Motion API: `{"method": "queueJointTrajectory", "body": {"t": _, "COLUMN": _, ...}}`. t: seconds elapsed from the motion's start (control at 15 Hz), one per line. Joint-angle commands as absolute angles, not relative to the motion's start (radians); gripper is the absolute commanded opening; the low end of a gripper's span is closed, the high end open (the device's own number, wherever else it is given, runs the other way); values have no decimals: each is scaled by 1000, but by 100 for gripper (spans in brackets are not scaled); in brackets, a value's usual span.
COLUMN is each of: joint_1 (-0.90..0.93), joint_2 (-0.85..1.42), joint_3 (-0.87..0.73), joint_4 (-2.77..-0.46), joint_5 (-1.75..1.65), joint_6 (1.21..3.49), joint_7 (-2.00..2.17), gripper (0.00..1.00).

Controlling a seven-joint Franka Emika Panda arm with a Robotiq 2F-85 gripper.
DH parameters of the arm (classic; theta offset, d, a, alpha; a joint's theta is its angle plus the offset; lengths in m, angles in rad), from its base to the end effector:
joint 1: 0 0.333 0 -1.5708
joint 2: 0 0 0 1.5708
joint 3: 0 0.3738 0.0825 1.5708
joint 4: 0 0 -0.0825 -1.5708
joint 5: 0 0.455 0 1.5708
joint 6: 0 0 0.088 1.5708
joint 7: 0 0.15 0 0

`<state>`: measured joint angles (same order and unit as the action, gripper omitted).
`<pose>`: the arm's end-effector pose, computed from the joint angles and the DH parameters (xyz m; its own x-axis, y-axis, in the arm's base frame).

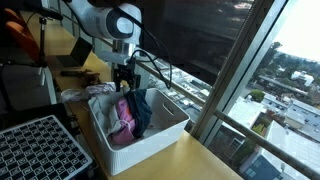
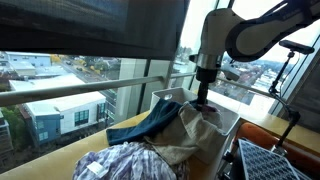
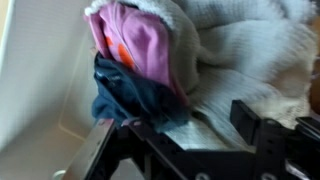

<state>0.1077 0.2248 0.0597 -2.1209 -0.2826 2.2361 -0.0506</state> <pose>0.6137 0.0857 0.2627 0.9158 0.3787 -0.1335 0.3982 -0.8995 0.1800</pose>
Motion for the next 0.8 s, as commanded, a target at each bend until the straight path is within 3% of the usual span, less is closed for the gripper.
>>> {"method": "queueJointTrajectory", "body": {"t": 0.0, "joint_1": 220, "joint_2": 165, "joint_3": 132, "joint_4": -2113, "joint_5": -380, "joint_6": 2188, "joint_7": 32, "gripper": 100}}
{"method": "queueJointTrajectory", "body": {"t": 0.73, "joint_1": 409, "joint_2": 271, "joint_3": 304, "joint_4": -1821, "joint_5": -509, "joint_6": 1951, "joint_7": -149, "gripper": 100}}
